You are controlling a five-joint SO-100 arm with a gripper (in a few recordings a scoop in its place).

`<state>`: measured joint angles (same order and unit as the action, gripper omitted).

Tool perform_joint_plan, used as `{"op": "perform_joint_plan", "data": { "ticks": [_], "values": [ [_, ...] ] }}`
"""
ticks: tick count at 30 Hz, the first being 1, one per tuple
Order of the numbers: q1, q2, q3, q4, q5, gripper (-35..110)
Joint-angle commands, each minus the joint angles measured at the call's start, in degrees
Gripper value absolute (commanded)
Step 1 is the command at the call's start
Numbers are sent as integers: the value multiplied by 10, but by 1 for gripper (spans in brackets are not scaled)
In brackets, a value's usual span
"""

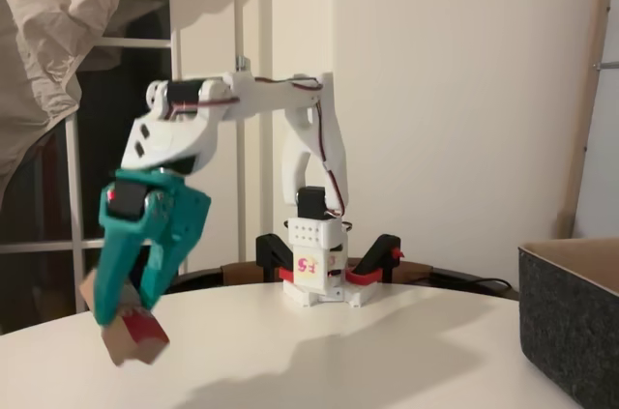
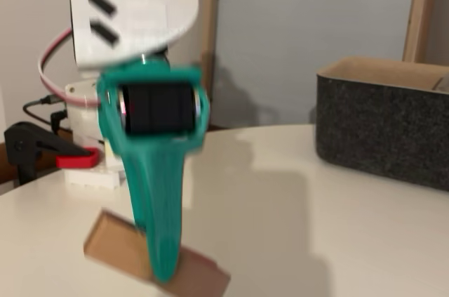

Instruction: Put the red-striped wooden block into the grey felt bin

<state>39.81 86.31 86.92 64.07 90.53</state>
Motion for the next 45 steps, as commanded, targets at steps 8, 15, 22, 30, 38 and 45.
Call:
{"op": "perform_joint_plan", "data": {
  "ticks": [8,15,22,30,38,45],
  "values": [
    [-6,119,-14,-49,-18,9],
    [-36,179,-14,-69,-30,8],
    [-88,233,-13,-123,-47,9],
    [-168,279,-14,-181,-73,8],
    [-293,296,-14,-212,-103,6],
    [-435,287,-14,-250,-126,5]
  ]
}}
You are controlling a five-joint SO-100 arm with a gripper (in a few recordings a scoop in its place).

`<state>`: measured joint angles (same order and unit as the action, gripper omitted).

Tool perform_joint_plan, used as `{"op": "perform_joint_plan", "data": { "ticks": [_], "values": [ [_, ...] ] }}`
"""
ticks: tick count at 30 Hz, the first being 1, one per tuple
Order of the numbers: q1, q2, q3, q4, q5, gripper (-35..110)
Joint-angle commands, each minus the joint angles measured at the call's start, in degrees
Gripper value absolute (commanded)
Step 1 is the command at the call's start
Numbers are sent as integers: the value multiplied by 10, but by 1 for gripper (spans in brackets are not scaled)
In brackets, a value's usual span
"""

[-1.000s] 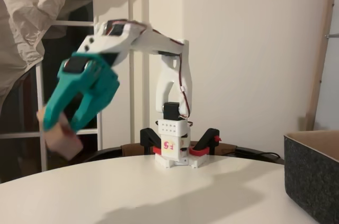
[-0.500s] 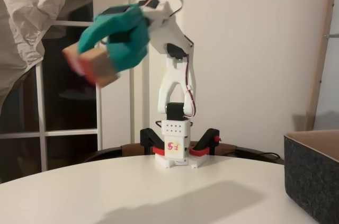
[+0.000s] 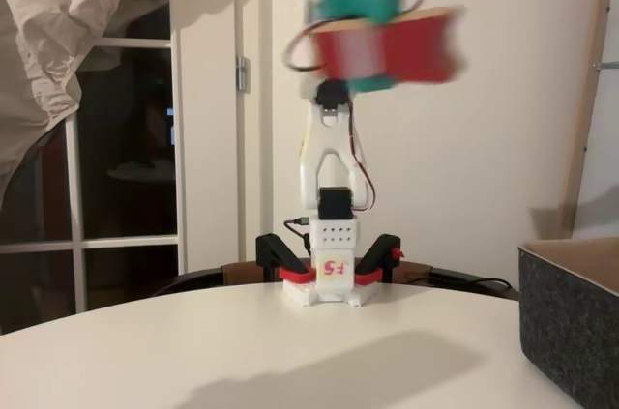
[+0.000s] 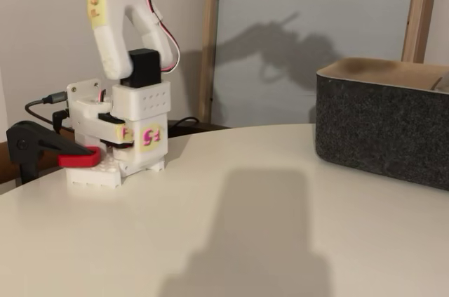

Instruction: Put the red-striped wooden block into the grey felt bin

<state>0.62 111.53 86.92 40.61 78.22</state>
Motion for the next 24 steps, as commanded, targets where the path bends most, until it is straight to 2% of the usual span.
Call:
{"op": "perform_joint_plan", "data": {
  "ticks": [1,10,15,24],
  "values": [
    [-63,33,-15,-19,-5,5],
    [-242,-10,-12,-20,-50,5],
    [-328,-77,-14,-21,-113,8],
    [-410,-200,-13,-23,-227,9]
  ]
}}
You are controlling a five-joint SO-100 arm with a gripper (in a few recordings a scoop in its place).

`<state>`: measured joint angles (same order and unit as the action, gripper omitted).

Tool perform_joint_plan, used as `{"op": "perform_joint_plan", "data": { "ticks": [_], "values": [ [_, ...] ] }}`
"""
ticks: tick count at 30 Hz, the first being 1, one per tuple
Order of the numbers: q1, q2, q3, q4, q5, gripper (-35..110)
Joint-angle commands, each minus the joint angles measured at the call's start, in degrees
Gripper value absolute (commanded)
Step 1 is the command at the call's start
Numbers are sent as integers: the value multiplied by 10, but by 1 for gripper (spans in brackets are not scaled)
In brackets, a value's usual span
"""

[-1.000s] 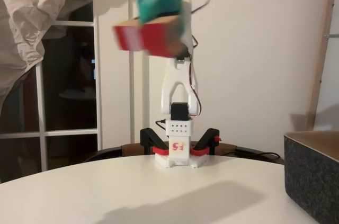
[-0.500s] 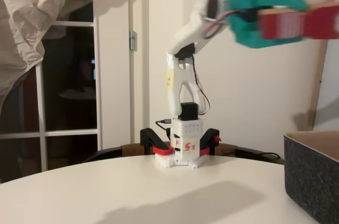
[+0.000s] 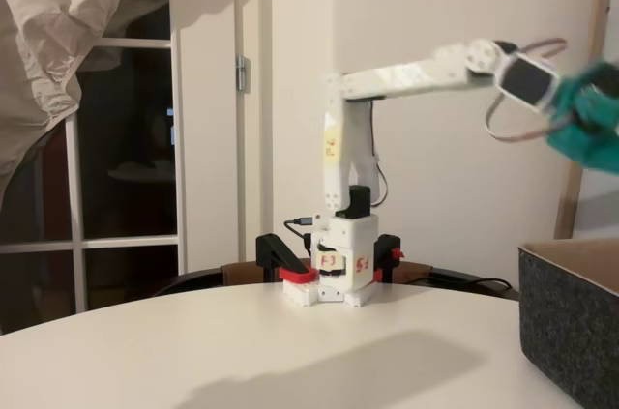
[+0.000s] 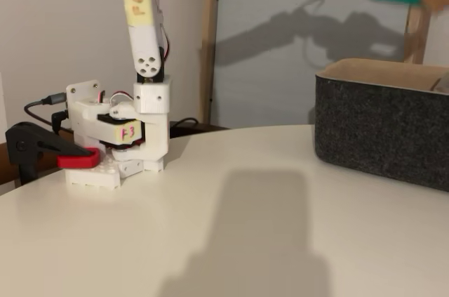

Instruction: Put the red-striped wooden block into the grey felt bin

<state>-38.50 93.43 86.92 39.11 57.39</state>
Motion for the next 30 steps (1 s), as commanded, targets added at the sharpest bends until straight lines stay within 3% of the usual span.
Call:
{"op": "perform_joint_plan", "data": {
  "ticks": [1,19,30],
  "values": [
    [-20,-32,-13,-8,-27,10],
    [-20,-37,-11,-6,-42,24],
    [4,130,-3,156,24,26]
  ]
}}
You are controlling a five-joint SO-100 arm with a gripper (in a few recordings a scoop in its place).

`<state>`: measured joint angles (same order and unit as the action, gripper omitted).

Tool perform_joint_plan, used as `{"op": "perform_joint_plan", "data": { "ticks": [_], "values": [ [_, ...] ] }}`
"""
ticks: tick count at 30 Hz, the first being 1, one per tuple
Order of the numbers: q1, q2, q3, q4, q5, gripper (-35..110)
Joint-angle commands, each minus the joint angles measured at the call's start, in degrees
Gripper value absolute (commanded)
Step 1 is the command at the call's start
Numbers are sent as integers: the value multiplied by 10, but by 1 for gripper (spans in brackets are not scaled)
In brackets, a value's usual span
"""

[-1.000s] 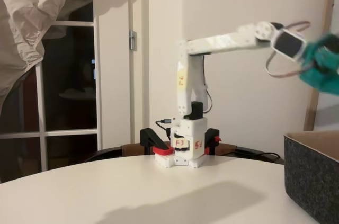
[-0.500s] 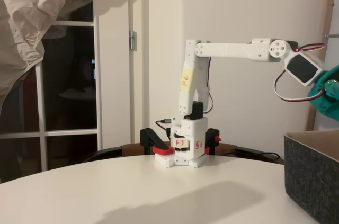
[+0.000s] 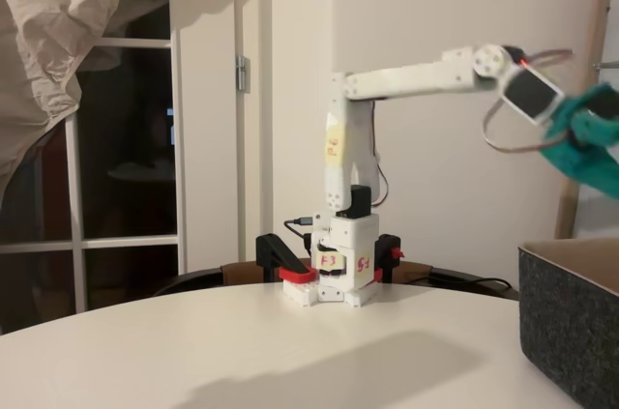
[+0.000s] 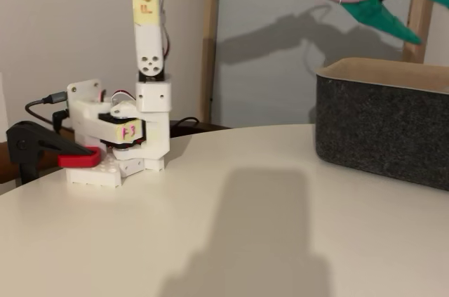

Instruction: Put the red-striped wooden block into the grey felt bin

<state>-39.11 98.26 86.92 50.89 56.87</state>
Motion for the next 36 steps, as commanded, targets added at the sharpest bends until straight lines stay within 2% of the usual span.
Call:
{"op": "perform_joint_plan", "data": {
  "ticks": [1,9,14,20,28,36],
  "values": [
    [18,100,-1,51,40,26],
    [171,278,74,59,175,21],
    [341,358,105,59,287,17],
    [558,387,148,60,394,20],
    [769,403,294,58,361,16],
    [847,468,498,57,294,13]
  ]
}}
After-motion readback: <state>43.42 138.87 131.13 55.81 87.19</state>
